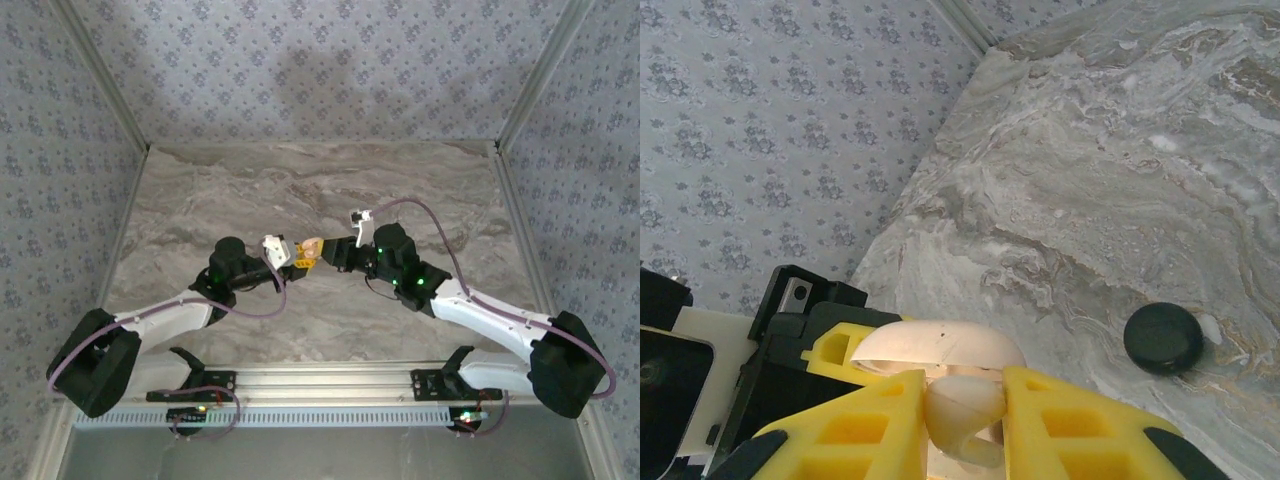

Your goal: Insert wireless bluetooth earbuds into charging case

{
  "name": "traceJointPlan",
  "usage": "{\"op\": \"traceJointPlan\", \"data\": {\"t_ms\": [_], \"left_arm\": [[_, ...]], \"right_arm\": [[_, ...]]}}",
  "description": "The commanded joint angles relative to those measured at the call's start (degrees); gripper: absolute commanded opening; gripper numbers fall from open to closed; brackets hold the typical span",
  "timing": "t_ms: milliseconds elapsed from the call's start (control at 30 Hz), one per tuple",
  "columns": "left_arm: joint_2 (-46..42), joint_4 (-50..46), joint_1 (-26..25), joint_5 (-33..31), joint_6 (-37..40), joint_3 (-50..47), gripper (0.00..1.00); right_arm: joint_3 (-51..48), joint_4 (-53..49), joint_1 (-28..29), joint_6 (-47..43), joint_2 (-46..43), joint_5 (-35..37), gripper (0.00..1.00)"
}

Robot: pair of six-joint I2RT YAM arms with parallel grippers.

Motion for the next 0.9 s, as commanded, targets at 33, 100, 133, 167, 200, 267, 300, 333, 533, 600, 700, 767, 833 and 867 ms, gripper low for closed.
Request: {"op": "traceJointPlan", "data": {"t_ms": [33,100,133,167,200,267,300,333,533,600,700,767,833,867], "left_arm": [[-1.5,6.2,0.5,1.0,-2.6,0.0,0.02],[-1.5,6.9,0.6,1.0,-3.3,-0.1,0.02],[-1.5,7.3,0.6,1.0,-3.6,-0.2,0.02],[-1.5,7.6,0.6,1.1,-3.9,-0.2,0.02],[-1.5,7.8,0.6,1.3,-4.2,-0.2,0.02],[-1.5,8.1,0.6,1.7,-4.6,-0.2,0.02],[-1.5,8.2,0.7,1.7,-4.7,-0.2,0.02],[-1.6,8.4,0.7,1.8,-4.9,-0.2,0.02],[-1.6,8.3,0.7,2.4,-5.4,0.0,0.02],[-1.6,8.4,0.7,2.7,-5.6,0.0,0.02],[-1.9,8.4,0.7,2.8,-5.7,0.1,0.02],[-2.1,8.3,0.7,2.8,-5.7,0.1,0.02],[-2.3,8.1,0.8,2.7,-5.7,0.1,0.02],[-2.4,8.1,0.8,2.7,-5.8,0.1,0.02]], "right_arm": [[-1.7,0.6,0.5,-1.9,-0.9,-1.0,0.26],[-2.1,0.3,0.4,-2.3,-1.1,-1.1,0.26],[-2.5,0.3,0.4,-2.5,-1.3,-1.2,0.26],[-2.7,0.3,0.4,-2.8,-1.5,-1.2,0.26],[-3.1,0.4,0.4,-2.9,-1.6,-1.2,0.26],[-3.6,0.7,0.4,-2.9,-1.9,-1.3,0.27],[-3.8,0.9,0.4,-2.9,-2.1,-1.2,0.27],[-4.0,1.3,0.3,-2.9,-2.3,-1.1,0.27],[-3.3,4.6,0.1,-5.9,-2.2,0.7,0.27],[-2.5,4.4,0.0,-6.6,-1.4,0.3,0.27],[-2.3,5.3,-0.3,-6.8,-0.5,-0.1,0.27],[-2.6,6.6,-0.3,-6.8,-0.2,-0.2,0.27],[-2.5,7.8,-0.4,-7.1,0.0,-0.4,0.27],[-2.3,8.2,-0.6,-7.4,0.0,-0.3,0.27]]}}
